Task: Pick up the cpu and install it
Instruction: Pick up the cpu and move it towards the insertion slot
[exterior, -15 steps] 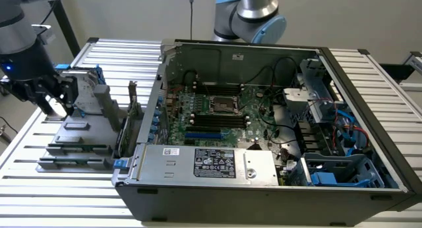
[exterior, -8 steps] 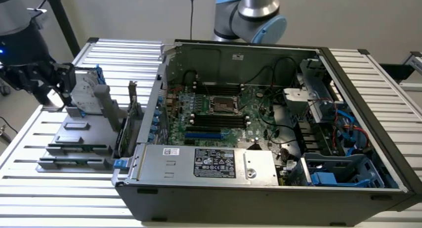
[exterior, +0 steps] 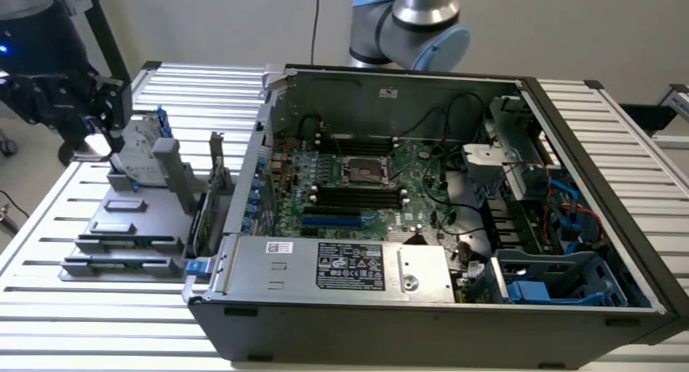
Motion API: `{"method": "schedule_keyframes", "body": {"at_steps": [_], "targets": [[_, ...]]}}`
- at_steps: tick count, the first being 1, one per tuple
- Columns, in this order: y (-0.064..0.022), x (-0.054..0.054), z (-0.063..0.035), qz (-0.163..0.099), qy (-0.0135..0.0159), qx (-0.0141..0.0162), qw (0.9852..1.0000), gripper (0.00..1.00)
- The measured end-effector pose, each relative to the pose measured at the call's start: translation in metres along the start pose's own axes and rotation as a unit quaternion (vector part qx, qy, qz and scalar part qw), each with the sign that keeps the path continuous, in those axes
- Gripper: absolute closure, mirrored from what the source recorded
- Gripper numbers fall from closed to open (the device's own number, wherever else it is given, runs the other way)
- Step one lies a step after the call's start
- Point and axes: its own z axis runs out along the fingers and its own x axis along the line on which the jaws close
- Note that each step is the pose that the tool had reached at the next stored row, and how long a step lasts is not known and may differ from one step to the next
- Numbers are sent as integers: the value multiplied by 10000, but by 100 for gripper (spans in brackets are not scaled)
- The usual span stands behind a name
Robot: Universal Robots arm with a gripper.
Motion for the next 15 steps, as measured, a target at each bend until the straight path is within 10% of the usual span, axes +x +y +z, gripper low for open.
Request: {"method": "schedule_keyframes", "body": {"at_steps": [15], "targets": [[11, -668, -572, 0, 22, 0, 10000, 45]]}}
